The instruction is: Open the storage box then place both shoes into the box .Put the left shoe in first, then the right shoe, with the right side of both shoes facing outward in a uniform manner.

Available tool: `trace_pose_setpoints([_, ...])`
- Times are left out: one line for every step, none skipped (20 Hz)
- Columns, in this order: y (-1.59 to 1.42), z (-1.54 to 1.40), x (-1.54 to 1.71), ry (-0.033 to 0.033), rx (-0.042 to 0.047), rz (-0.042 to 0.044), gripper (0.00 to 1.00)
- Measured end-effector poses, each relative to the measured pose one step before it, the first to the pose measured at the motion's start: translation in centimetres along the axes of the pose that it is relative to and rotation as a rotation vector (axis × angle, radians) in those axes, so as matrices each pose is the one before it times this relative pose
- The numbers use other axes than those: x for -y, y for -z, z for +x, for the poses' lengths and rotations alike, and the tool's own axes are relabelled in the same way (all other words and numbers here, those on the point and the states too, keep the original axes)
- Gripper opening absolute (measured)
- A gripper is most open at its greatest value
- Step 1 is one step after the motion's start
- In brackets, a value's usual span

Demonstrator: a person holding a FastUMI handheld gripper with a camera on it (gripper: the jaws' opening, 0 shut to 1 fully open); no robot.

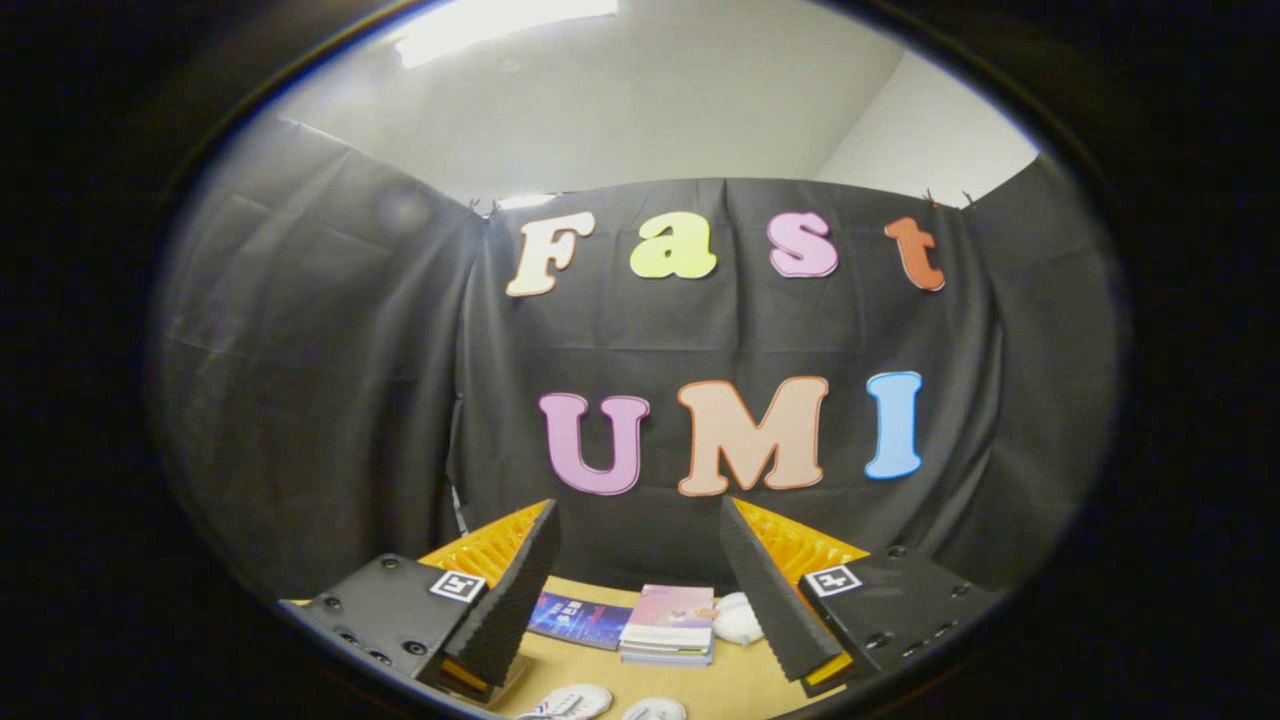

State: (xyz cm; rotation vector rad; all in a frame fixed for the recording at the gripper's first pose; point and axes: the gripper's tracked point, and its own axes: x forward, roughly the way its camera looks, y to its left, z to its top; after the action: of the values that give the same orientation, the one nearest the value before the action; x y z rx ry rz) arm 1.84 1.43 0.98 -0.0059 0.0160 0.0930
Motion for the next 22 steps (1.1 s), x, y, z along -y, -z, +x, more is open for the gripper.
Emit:
trace_pose_setpoints([1.094,0.185,-0.686,-0.02373,-0.02997,0.01145,0.99])
trace_pose_setpoints([1.25,0.302,-0.671,-0.02818,-0.03294,0.01811,0.99])
trace_pose_setpoints([1.579,0.319,-0.754,-0.03042,-0.03931,0.02501,0.99])
trace_pose_setpoints([1.8,0.388,-0.702,-0.03036,-0.04591,0.02877,0.99])
trace_pose_setpoints([1.792,0.346,-0.745,-0.03315,-0.05008,0.03608,0.99])
trace_pose_setpoints([1.865,0.482,-0.556,-0.0283,-0.05203,0.04186,0.99])
trace_pose_setpoints([1.796,0.448,-0.313,-0.02162,-0.04574,0.03922,0.99])
trace_pose_setpoints([1.701,0.511,-0.095,-0.01304,-0.04235,0.03709,0.99])
trace_pose_setpoints([1.441,0.564,-0.196,-0.01325,-0.0396,0.04566,0.99])
trace_pose_setpoints([1.448,0.648,-0.04,-0.00793,-0.04259,0.04557,0.99])
trace_pose_setpoints([1.447,0.643,0.041,-0.00852,-0.03695,0.04754,0.99])
trace_pose_setpoints([1.261,0.688,0.05,-0.01075,-0.03687,0.05424,0.99])
trace_pose_setpoints([1.394,0.642,0.116,-0.01453,-0.03991,0.06261,0.99])
trace_pose_setpoints([1.478,0.794,0.21,-0.01337,-0.04729,0.07391,0.99])
trace_pose_setpoints([1.349,0.63,0.076,-0.025,-0.04822,0.08057,0.99])
trace_pose_setpoints([1.358,0.857,0.335,-0.02043,-0.04313,0.08052,0.99])
trace_pose_setpoints([1.355,0.84,0.575,-0.01327,-0.03976,0.07543,0.99])
trace_pose_setpoints([1.099,0.683,0.565,-0.0128,-0.02704,0.06163,0.99])
trace_pose_setpoints([0.921,0.554,0.746,-0.00758,-0.02372,0.04621,0.99])
trace_pose_setpoints([0.818,0.635,0.717,-0.01199,-0.02135,0.03907,0.99])
trace_pose_setpoints([0.857,0.522,0.574,-0.01421,-0.02159,0.03322,0.99])
trace_pose_setpoints([0.72,0.748,0.593,-0.00792,-0.01649,0.03127,0.98])
